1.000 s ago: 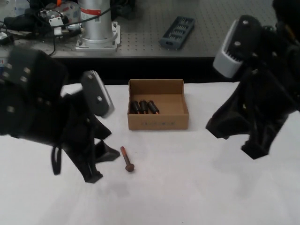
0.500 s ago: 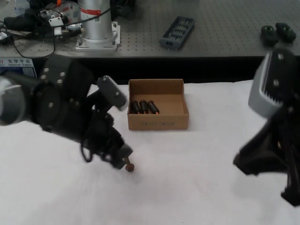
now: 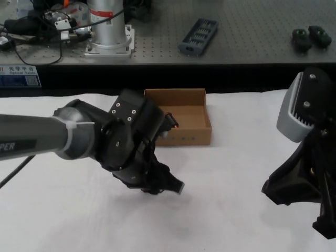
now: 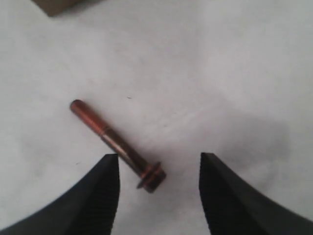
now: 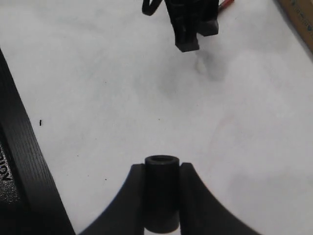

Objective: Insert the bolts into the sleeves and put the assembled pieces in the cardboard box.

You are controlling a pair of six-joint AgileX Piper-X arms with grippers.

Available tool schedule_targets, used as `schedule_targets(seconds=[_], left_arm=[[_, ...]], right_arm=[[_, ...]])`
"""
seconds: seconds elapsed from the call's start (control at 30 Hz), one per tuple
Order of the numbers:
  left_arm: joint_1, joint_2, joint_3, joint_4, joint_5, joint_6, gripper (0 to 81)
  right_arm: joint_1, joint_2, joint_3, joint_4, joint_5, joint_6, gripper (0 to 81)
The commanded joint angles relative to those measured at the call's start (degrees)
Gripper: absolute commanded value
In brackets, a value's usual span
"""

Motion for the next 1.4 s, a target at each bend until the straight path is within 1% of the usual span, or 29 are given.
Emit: schedule_targets(seconds=[0.0, 0.1, 0.27, 0.43, 0.57, 0.67, 1.13, 1.37], left_arm=[[-0.2, 0.21, -0.68, -1.04, -5.21, -4.24, 36.9], [-0.2, 0.21, -0.97, -1.8, -5.63, -5.96, 36.9], [-0.2, 0.21, -2.08, 1.12, -6.27, -14.64, 36.5], [-0.2, 1.33, -2.67, -0.34, -6.27, -17.16, 36.3], [-0.2, 3.35, -3.35, -0.13, -5.37, -20.97, 31.9], [-0.2, 5.07, -3.76, -0.34, -4.26, -21.23, 29.2], [-0.09, 8.68, -4.03, -1.93, -4.06, -21.23, 29.3], [-0.01, 8.66, -4.0, -2.04, -5.41, -21.23, 29.3]], right_arm=[[-0.11, -0.86, -0.04, -0.58, -0.89, 0.05, 2.5], [-0.11, -0.86, -0.04, -0.58, -0.89, 0.05, 2.5], [-0.11, -0.86, -0.04, -0.95, -0.89, 0.05, 2.5], [-0.11, -0.86, -0.04, -1.38, -0.89, 0.05, 2.5], [-0.11, -0.86, -0.04, -1.37, -0.89, 1.33, 2.5], [-0.11, -0.86, -0.04, -1.37, -0.89, 1.33, 2.5], [-0.11, -0.86, -0.04, -1.37, -0.89, 1.33, 2.5], [-0.11, -0.86, -0.04, -1.37, -0.89, 1.33, 2.5]])
